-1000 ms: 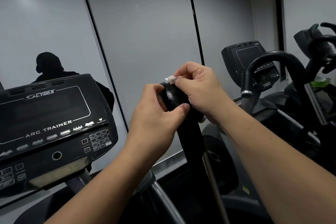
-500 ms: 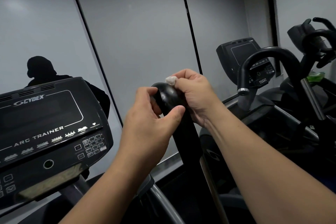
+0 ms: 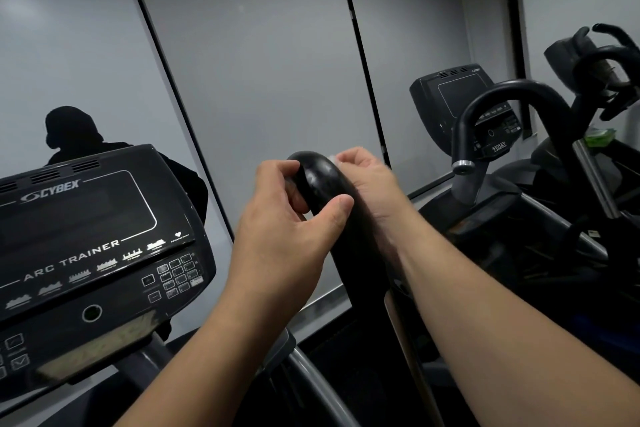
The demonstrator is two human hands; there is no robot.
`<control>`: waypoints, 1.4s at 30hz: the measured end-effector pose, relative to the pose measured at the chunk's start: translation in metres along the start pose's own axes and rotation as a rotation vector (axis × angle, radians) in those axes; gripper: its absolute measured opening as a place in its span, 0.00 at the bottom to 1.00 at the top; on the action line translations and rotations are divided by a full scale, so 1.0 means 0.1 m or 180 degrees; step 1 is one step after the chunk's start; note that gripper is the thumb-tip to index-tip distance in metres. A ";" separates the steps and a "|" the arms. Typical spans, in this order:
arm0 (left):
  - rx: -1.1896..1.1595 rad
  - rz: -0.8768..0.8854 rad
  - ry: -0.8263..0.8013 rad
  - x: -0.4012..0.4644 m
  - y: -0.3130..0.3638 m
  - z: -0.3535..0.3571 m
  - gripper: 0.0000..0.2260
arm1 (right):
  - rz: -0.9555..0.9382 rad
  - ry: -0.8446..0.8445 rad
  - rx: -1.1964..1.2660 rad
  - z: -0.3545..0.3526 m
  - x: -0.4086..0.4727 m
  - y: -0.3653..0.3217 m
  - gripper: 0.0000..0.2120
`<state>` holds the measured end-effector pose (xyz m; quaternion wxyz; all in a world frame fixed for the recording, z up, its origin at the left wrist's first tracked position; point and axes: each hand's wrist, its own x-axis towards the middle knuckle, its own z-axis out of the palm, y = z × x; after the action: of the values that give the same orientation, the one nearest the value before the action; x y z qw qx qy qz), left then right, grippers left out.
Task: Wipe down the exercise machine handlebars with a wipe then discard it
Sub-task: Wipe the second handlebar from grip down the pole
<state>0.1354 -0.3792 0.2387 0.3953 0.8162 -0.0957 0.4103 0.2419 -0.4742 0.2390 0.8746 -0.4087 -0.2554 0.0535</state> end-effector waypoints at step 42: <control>0.0016 0.0175 -0.0060 0.00 -0.09 -0.01 0.19 | -0.0536 0.0028 -0.1936 -0.04 0.36 -0.14 0.04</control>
<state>0.1392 -0.3728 0.2344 0.3809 0.8181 -0.1209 0.4135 0.2729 -0.4752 0.2617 0.7147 -0.6292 -0.2889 -0.0996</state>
